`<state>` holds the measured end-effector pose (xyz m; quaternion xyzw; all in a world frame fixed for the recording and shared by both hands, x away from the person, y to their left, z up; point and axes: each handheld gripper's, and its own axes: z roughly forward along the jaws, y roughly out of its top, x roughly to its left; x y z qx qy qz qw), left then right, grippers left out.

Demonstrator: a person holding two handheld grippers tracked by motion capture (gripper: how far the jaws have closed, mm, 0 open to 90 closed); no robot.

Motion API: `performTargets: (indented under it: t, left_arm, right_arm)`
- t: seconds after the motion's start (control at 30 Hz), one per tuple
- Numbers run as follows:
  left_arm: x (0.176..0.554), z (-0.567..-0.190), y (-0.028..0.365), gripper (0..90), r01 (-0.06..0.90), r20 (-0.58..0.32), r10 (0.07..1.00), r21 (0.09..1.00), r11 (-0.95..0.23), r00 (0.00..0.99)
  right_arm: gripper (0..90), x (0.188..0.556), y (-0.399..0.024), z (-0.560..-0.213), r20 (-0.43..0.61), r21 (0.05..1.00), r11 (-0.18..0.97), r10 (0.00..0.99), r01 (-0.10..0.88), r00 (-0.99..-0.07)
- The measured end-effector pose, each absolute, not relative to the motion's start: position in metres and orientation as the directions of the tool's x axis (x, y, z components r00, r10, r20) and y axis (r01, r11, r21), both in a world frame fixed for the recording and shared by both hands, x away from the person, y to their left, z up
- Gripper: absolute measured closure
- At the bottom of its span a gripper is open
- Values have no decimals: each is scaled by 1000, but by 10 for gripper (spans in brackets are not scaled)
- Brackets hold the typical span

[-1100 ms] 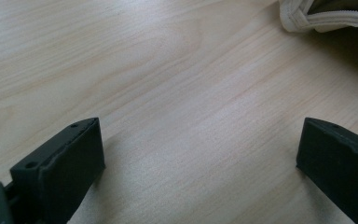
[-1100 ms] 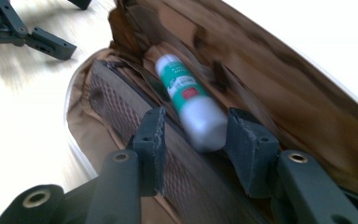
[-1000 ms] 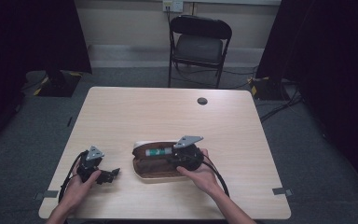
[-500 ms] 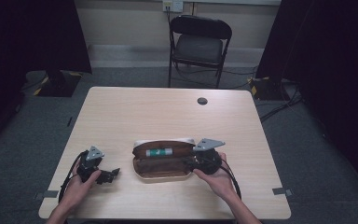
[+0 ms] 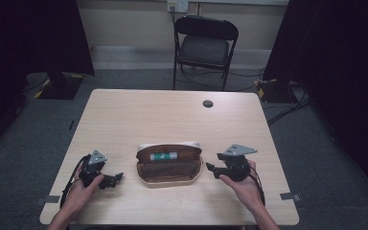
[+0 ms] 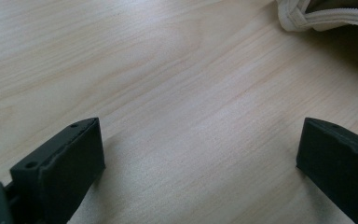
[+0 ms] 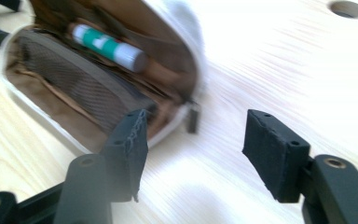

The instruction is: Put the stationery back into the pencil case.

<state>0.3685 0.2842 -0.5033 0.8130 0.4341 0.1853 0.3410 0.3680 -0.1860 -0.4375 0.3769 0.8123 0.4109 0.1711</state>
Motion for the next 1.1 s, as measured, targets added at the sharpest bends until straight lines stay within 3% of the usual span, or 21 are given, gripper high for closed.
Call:
performTargets:
  t: [0.3, 0.77, 1.1]
  left_arm:
    - [369, -503, 284, 1, 582, 3, 831, 713, -392, 556]
    - [369, -503, 284, 0, 582, 3, 831, 713, -392, 556]
    - [369, -503, 284, 0, 583, 1, 830, 712, -392, 557]
  right_arm:
    - [263, 368, -228, -452, 19, 769, 344, 829, 538, -558]
    - [183, 385, -280, -491, -20, 688, 299, 919, 662, -394]
    - [132, 384, -279, -500, -16, 735, 255, 933, 628, -360]
